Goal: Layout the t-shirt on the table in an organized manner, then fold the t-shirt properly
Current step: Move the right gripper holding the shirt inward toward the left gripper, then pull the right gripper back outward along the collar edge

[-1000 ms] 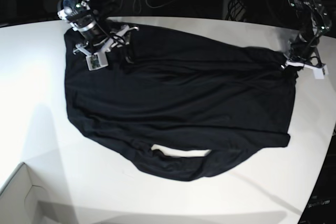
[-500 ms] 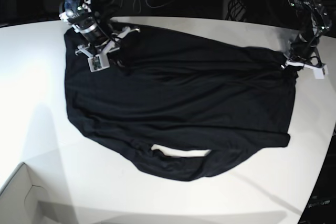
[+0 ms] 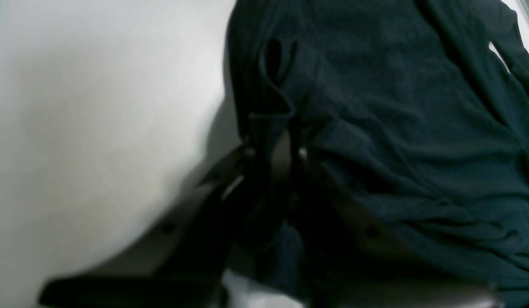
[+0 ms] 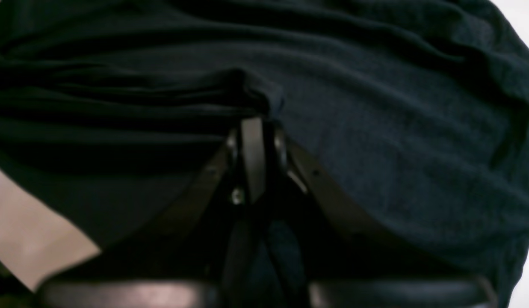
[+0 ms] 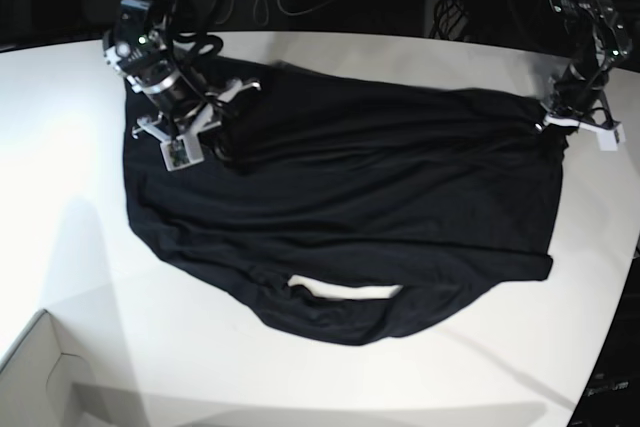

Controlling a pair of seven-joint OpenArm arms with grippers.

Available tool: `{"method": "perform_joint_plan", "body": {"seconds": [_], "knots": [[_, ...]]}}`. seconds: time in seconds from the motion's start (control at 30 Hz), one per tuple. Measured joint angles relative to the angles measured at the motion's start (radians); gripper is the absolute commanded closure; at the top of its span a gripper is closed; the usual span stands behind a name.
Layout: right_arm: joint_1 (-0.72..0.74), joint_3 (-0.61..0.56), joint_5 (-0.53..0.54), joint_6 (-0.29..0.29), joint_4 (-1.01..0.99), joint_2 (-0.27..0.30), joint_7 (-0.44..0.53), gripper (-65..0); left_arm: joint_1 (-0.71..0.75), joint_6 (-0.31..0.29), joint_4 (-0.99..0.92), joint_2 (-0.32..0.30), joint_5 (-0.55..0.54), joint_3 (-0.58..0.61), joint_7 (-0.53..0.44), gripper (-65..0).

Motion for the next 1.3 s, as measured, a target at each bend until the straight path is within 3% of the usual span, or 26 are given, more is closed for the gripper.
{"method": "perform_joint_plan", "body": {"seconds": [0.53,0.6,0.8,0.9,1.3], "knots": [[0.083,0.0,0.004,-0.001,-0.094,0.003,-0.039,0.0,0.0,0.0,0.0,0.0,0.004,-0.043,0.014,-0.1],[0.082,-0.007,0.005,-0.001,-0.098,0.021,-0.038,-5.2,0.0,-0.001,0.0,0.0,0.005,-0.043,0.014,-0.1],[0.08,-0.059,0.003,-0.001,-0.083,0.069,-0.118,-29.5,-0.003,0.0,-0.001,0.0,0.008,-0.043,0.014,-0.1],[0.068,-0.012,0.007,-0.001,-0.012,0.063,-0.12,-36.3,-0.003,0.0,-0.001,0.0,0.008,-0.043,0.014,-0.1],[-0.062,0.27,0.003,0.0,0.063,0.067,-0.114,-39.3,-0.003,0.0,-0.002,0.0,0.005,-0.043,0.014,-0.1]]}}
